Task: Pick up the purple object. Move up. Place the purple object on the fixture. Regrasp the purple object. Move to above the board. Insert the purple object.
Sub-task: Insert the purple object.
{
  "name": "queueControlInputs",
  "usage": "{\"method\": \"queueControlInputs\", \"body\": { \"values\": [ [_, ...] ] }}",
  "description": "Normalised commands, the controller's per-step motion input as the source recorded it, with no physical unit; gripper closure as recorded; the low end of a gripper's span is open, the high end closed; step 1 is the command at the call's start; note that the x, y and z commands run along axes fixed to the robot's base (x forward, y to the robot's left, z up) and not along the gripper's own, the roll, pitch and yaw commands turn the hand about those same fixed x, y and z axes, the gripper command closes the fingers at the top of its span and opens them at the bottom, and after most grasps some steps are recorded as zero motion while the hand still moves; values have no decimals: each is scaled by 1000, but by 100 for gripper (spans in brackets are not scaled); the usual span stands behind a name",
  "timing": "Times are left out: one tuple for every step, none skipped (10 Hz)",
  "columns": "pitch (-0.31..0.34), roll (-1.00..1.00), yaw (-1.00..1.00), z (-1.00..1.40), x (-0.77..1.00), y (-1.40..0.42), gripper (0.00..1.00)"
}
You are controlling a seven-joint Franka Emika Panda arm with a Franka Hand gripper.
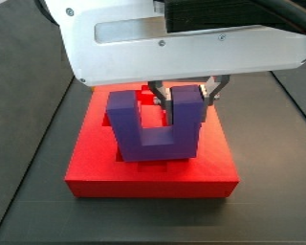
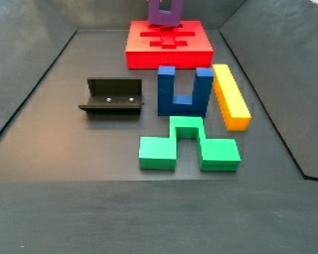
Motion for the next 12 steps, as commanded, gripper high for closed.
{"method": "queueControlInputs", "body": {
  "values": [
    [27, 21, -194, -9, 0, 54, 100],
    [0, 46, -140, -83, 0, 0, 100],
    [0, 31, 0, -97, 0, 0, 100],
    [0, 64, 0, -31, 0, -97, 100],
    [0, 90, 0, 0, 0, -177, 100],
    [0, 81, 0, 0, 0, -189, 100],
    [0, 104, 20, 0, 0, -180, 100],
    [0, 93, 43, -31, 54, -3, 100],
    [3, 40, 20, -31, 51, 9, 100],
    [0, 0, 49, -14, 0, 29, 100],
    [-50, -3, 71, -37, 0, 0, 100],
    [0, 0, 0, -31, 0, 0, 100]
  ]
}}
